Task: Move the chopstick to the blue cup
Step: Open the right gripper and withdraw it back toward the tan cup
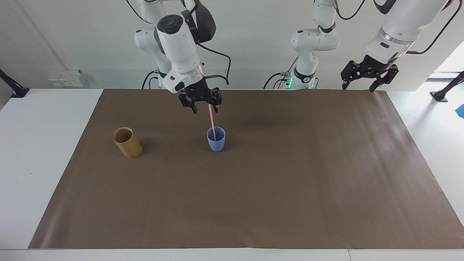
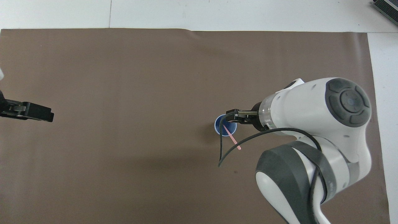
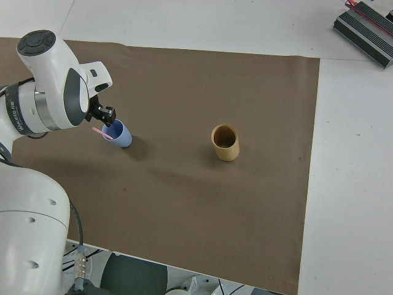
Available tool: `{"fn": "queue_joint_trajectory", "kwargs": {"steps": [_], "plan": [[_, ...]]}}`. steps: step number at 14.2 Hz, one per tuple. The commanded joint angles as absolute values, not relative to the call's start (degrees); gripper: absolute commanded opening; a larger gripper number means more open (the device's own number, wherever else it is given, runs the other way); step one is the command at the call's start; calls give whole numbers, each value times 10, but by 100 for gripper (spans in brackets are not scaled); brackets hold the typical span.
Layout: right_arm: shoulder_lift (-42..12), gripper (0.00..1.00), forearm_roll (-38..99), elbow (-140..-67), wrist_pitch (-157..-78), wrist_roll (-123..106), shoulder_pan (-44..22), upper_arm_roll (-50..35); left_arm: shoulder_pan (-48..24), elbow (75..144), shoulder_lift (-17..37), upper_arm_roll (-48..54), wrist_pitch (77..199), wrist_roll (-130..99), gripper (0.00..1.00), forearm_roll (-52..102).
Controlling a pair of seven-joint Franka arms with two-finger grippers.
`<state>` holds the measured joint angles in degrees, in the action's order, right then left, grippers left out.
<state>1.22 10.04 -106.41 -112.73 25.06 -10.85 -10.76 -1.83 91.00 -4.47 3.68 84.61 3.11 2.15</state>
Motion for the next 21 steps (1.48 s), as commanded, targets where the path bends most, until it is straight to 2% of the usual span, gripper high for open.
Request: {"fn": "queue_joint_trajectory", "kwargs": {"steps": [1,4,11,21], "plan": [[5,100,93,-1029,-1123,230,-82,-106,-8,925,-61,36,849,33,100,33],[26,100,3,-1027,-1104,229,-49,-104,0,926,-61,34,847,40,100,33],[29,100,-14,-963,-1009,211,28,-104,2,924,-62,35,845,38,100,32],[39,100,-10,-933,-926,91,61,-96,7,919,-59,34,842,35,100,29]]}}
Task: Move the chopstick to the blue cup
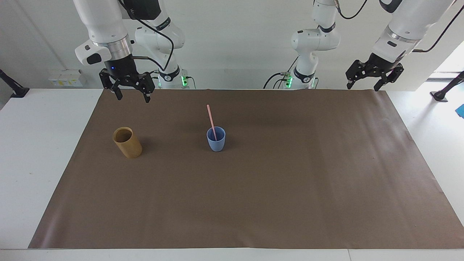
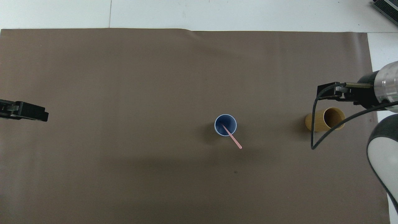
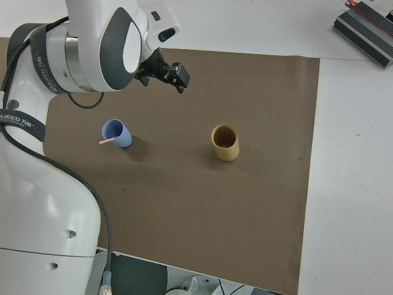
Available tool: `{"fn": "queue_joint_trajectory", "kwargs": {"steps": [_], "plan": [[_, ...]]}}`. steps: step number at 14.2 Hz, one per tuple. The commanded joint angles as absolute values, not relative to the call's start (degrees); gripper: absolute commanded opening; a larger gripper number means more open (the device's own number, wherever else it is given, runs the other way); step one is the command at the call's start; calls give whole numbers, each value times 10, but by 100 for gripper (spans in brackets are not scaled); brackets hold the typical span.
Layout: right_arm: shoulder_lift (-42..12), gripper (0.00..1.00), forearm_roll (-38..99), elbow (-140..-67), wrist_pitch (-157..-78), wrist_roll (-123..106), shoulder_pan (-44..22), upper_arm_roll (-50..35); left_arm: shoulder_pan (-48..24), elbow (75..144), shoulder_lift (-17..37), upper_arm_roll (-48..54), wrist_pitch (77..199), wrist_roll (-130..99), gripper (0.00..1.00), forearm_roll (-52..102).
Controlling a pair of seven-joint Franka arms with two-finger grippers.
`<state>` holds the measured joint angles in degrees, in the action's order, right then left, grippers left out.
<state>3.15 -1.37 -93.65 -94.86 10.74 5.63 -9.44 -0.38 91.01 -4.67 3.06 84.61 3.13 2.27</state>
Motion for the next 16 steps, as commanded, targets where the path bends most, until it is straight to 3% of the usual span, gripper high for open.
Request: {"fn": "queue_joint_trajectory", "kwargs": {"steps": [1,4,16], "plan": [[41,100,-8,-933,-918,91,52,-84,6,919,-59,34,842,35,100,28],[41,100,17,-932,-911,91,5,-33,5,919,-59,34,842,35,100,28],[41,100,16,-937,-902,87,4,-26,6,919,-59,34,842,35,100,28]]}}
